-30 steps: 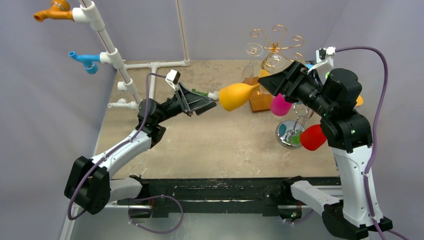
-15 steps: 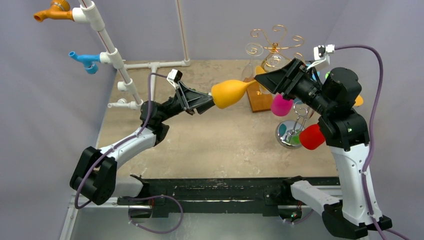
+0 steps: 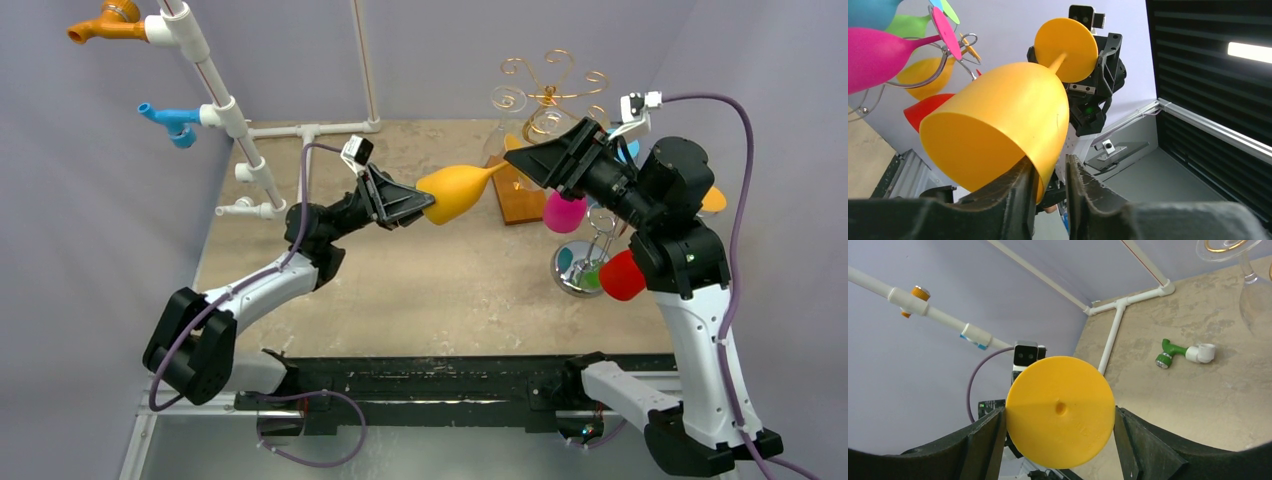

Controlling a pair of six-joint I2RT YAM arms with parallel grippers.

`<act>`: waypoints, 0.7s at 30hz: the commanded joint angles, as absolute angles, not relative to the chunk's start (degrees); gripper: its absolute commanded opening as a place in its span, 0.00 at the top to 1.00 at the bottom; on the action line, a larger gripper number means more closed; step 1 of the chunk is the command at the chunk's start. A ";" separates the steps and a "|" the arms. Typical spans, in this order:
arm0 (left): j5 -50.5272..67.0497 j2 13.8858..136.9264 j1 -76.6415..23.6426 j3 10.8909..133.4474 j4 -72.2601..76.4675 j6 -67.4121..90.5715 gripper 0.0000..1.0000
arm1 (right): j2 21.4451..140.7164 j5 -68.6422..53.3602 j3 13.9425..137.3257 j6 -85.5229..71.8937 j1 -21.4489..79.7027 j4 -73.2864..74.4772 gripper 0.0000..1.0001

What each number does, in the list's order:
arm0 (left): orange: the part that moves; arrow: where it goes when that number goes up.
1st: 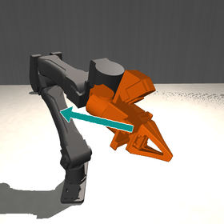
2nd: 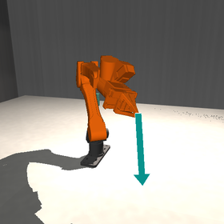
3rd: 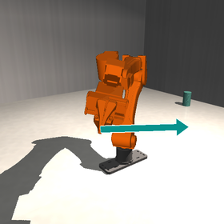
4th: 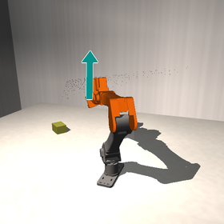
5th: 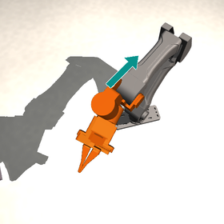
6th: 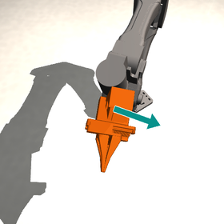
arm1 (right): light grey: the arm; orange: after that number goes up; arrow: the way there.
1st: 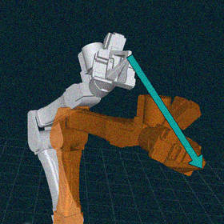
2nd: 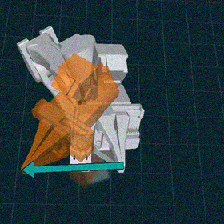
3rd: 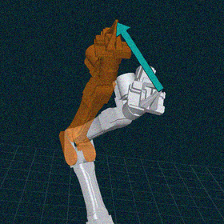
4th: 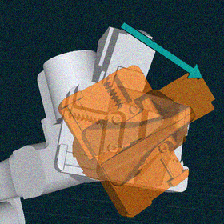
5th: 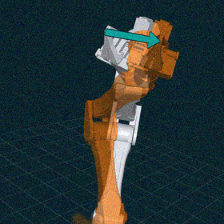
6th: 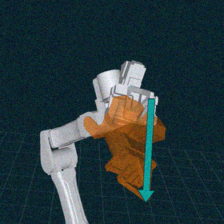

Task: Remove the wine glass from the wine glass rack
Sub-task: Place the wine glass at the center of the board.

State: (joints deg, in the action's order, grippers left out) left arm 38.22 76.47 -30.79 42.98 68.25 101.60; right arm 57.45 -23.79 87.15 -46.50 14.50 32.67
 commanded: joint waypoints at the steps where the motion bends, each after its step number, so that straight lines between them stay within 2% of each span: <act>1: 37.01 77.23 -31.79 46.12 77.72 103.00 0.77 | 56.19 -25.08 86.44 -47.12 14.34 29.31 0.43; 3: 36.89 77.20 -31.77 46.36 77.63 102.90 0.88 | 55.96 -24.76 86.26 -46.83 14.40 29.46 0.39; 5: 36.87 77.11 -31.82 46.61 77.44 102.44 1.00 | 55.76 -24.49 85.95 -46.32 14.41 29.74 0.24; 7: 37.01 76.53 -31.86 46.96 75.08 100.51 1.00 | 55.06 -23.80 85.45 -45.59 14.36 29.99 0.11; 9: 37.31 74.91 -31.90 47.64 69.50 96.57 1.00 | 54.49 -22.65 85.54 -44.35 14.37 30.90 0.04; 12: 37.12 70.95 -31.89 49.46 57.01 87.66 1.00 | 53.91 -19.66 87.02 -41.84 14.36 34.21 0.01; 15: 35.54 67.01 -31.90 53.22 37.34 74.86 1.00 | 53.34 -16.27 88.76 -39.14 14.35 38.02 0.01; 21: 26.39 63.81 -32.16 64.18 3.03 52.61 1.00 | 51.80 -9.67 90.03 -34.04 14.39 44.48 0.01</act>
